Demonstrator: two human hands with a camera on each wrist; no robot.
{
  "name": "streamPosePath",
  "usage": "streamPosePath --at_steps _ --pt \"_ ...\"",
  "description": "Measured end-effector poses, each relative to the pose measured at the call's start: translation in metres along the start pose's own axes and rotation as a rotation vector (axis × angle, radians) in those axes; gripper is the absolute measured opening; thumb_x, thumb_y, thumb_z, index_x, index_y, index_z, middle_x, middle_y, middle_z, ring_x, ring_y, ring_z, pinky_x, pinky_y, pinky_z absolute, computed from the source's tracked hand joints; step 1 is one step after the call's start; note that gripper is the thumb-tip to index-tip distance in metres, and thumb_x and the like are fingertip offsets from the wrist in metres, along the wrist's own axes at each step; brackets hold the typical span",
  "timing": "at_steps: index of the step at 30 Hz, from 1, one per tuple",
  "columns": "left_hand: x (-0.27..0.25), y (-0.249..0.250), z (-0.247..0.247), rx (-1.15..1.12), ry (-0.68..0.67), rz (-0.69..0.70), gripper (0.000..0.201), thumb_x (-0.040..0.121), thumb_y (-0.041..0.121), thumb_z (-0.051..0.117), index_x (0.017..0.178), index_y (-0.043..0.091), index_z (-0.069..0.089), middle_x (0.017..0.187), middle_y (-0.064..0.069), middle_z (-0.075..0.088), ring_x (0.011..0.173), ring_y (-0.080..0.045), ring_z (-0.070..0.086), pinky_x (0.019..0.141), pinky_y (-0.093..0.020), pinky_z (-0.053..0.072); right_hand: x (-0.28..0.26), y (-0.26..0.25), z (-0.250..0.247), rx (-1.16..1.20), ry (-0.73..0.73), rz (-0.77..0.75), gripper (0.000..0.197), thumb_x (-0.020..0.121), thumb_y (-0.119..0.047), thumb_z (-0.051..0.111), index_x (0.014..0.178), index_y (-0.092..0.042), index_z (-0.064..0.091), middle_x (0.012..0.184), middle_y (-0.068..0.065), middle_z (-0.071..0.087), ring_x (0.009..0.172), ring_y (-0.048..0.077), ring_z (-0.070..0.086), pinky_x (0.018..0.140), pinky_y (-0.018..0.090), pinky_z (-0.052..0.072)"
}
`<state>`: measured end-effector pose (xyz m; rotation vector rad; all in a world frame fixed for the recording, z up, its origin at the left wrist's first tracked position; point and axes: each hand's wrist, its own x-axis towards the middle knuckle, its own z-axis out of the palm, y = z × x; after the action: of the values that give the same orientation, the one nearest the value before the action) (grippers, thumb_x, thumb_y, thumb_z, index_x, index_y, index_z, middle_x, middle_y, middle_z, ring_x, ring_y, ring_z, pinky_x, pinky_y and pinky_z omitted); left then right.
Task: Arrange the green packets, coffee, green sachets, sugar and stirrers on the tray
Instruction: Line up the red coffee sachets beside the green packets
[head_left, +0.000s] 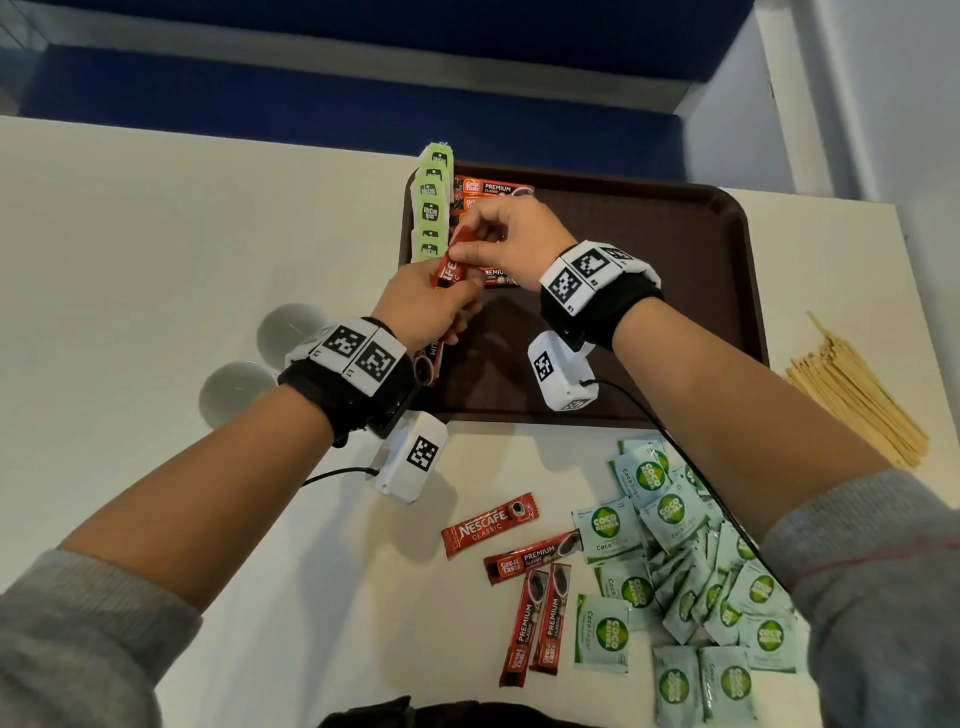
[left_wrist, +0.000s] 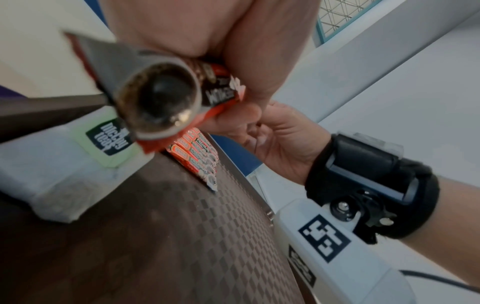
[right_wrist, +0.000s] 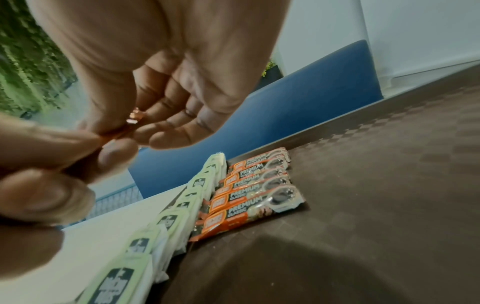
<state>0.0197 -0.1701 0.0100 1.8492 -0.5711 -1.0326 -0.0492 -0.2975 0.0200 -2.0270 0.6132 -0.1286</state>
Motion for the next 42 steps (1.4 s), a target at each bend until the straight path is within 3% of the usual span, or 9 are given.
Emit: streamPosePath --at_steps 4,8,14,17,20,25,30,36,42 --pt "0.0 -0.002 -0.003 0.011 0.046 0.002 0.025 0.091 0.027 0.061 0.109 0.01 0.062 0.081 -0.003 0.064 0.049 -0.007 0.054 0.041 -0.016 0.042 -0.004 0.01 -0.01 -0.002 0.116 0.027 0.02 0.082 -0.015 0.07 0.08 -0.031 0.057 0.088 -0.005 0.065 0.08 0.006 0.06 0.081 0.03 0.054" --pt "0.002 -0.003 -0.007 0.008 0.122 -0.005 0.024 0.093 0.029 0.059 0.11 0.011 0.06 0.082 0.001 0.065 0.052 -0.006 0.055 0.041 -0.014 0.044 -0.011 0.02 -0.022 0.044 0.148 0.09 0.023 0.084 -0.017 0.067 0.088 -0.038 0.06 0.103 -0.001 0.065 0.097 0.014 0.062 0.085 0.039 0.055" --pt "0.004 -0.001 -0.006 0.001 0.174 0.02 0.018 0.093 0.025 0.059 0.105 0.011 0.062 0.076 0.002 0.063 0.037 0.002 0.051 0.041 -0.011 0.044 -0.019 0.034 -0.026 -0.07 0.023 0.183 0.016 0.077 -0.014 0.075 0.084 -0.026 0.069 0.093 -0.001 0.068 0.088 0.014 0.062 0.091 0.036 0.052" --pt "0.005 -0.004 -0.007 0.054 0.203 0.018 0.019 0.092 0.026 0.06 0.107 0.015 0.065 0.081 0.003 0.064 0.04 -0.001 0.052 0.045 -0.015 0.046 -0.021 0.042 -0.024 -0.108 0.03 0.254 0.017 0.077 -0.014 0.076 0.086 -0.026 0.069 0.094 0.001 0.069 0.085 0.01 0.061 0.09 0.031 0.051" --pt "0.007 -0.005 -0.01 0.076 0.219 0.021 0.021 0.092 0.025 0.059 0.109 0.016 0.065 0.08 0.004 0.06 0.048 -0.004 0.052 0.049 -0.017 0.044 -0.023 0.048 -0.023 -0.188 -0.01 0.33 0.015 0.079 -0.013 0.074 0.089 -0.023 0.069 0.083 -0.006 0.066 0.078 0.004 0.06 0.085 0.022 0.047" --pt "0.01 -0.006 -0.012 0.069 0.221 0.018 0.02 0.091 0.026 0.06 0.108 0.016 0.065 0.09 0.001 0.061 0.057 -0.007 0.052 0.065 -0.027 0.049 -0.019 0.047 -0.016 -0.306 -0.072 0.396 0.018 0.081 -0.012 0.072 0.098 -0.017 0.07 0.09 -0.001 0.066 0.087 0.009 0.06 0.087 0.021 0.045" --pt "0.011 -0.008 -0.01 0.041 0.211 -0.003 0.02 0.091 0.026 0.06 0.107 0.016 0.064 0.091 -0.001 0.063 0.053 -0.008 0.053 0.054 -0.021 0.045 -0.011 0.047 -0.007 -0.383 -0.056 0.383 0.016 0.081 -0.014 0.072 0.097 -0.014 0.069 0.086 -0.003 0.062 0.083 0.009 0.057 0.085 0.022 0.047" --pt "0.012 -0.009 -0.011 0.03 0.215 -0.013 0.022 0.091 0.027 0.06 0.109 0.014 0.064 0.098 -0.004 0.065 0.054 -0.008 0.052 0.057 -0.022 0.046 -0.007 0.053 0.001 -0.465 0.074 0.3 0.017 0.075 -0.016 0.078 0.087 -0.015 0.067 0.087 -0.006 0.052 0.082 0.01 0.052 0.078 0.024 0.044" --pt "0.011 -0.007 -0.009 0.038 0.193 -0.02 0.016 0.092 0.027 0.059 0.104 0.016 0.062 0.092 -0.002 0.064 0.048 -0.006 0.049 0.044 -0.017 0.04 -0.003 0.048 0.007 -0.545 -0.034 0.166 0.026 0.075 -0.026 0.076 0.099 -0.021 0.067 0.103 -0.002 0.051 0.096 0.015 0.051 0.087 0.029 0.044"
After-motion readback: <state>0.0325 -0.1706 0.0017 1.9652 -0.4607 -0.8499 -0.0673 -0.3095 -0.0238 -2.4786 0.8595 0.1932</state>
